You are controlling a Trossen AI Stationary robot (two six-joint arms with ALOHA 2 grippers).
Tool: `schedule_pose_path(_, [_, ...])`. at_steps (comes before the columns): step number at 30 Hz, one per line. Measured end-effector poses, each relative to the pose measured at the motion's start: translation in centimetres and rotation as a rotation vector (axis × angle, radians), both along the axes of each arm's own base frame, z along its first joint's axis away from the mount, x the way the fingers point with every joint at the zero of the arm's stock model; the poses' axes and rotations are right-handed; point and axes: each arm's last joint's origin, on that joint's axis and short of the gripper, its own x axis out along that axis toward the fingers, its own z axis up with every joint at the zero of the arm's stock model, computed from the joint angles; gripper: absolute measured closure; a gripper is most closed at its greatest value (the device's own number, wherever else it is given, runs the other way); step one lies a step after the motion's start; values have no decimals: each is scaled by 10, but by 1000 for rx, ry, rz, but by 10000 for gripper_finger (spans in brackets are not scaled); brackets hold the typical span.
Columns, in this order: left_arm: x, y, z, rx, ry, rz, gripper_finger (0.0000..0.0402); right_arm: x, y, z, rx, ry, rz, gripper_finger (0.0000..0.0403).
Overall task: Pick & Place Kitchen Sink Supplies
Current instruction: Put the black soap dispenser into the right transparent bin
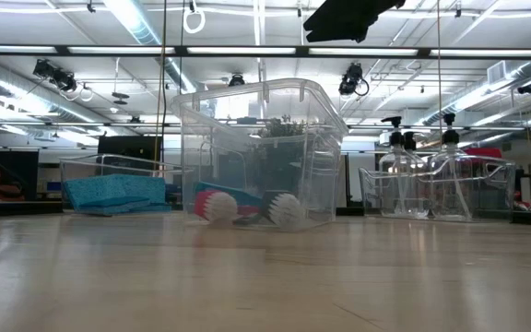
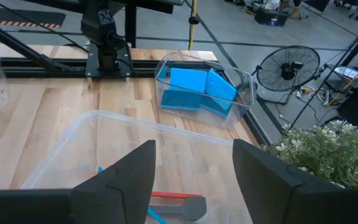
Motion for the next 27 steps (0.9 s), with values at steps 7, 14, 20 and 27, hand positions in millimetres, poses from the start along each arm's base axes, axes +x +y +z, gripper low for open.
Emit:
schedule_pose_path(7, [6, 30, 13, -20, -76, -35, 309, 0, 0, 0, 0, 0, 0, 187])
schedule_pose_path(14, [19, 53, 15, 0, -132, -105, 309, 0, 0, 0, -3, 1, 1, 187])
schedule_pose_path(20, [29, 69, 15, 20, -167, -170, 309, 0, 0, 0, -4, 0, 1, 187])
schedule_pose_path(27, [42, 87, 19, 13, -246, -223, 309, -8, 0, 9, -40, -31, 13, 187])
